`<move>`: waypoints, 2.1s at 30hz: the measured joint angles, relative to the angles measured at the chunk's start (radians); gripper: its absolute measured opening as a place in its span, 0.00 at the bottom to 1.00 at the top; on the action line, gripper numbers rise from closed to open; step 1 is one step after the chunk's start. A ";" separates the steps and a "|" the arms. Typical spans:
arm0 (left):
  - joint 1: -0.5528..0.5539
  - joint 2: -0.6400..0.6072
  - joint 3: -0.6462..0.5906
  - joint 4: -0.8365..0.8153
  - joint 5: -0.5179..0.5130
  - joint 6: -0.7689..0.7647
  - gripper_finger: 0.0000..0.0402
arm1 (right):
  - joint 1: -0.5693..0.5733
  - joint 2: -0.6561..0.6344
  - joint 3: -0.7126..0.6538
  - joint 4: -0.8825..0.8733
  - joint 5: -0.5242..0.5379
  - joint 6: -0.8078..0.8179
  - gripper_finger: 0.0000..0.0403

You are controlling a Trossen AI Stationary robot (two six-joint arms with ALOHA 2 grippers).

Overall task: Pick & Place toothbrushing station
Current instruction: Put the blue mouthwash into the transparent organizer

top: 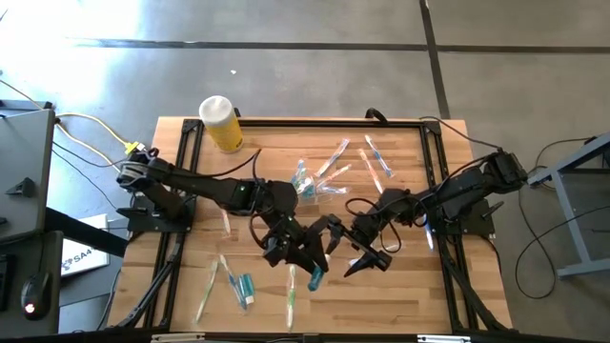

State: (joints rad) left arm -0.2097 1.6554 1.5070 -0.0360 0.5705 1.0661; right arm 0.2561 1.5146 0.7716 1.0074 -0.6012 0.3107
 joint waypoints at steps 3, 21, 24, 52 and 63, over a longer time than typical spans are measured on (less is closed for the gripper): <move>0.000 0.004 0.006 -0.017 -0.004 0.007 0.29 | -0.008 0.001 0.002 -0.007 -0.006 0.001 0.72; 0.015 0.069 0.116 -0.185 -0.038 -0.043 0.29 | -0.007 0.045 0.060 -0.009 -0.023 -0.003 0.72; 0.015 0.070 0.131 -0.188 -0.032 -0.050 0.29 | -0.002 0.045 0.061 -0.007 -0.023 -0.005 0.72; 0.014 0.057 0.171 -0.148 0.036 -0.120 0.29 | 0.005 0.049 0.055 -0.071 -0.053 -0.024 0.72; 0.014 0.058 0.170 -0.194 0.076 -0.124 0.29 | -0.001 0.049 0.055 -0.065 -0.054 -0.023 0.72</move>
State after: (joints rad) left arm -0.1955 1.7130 1.6772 -0.2298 0.6468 0.9424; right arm 0.2550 1.5635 0.8265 0.9422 -0.6551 0.2874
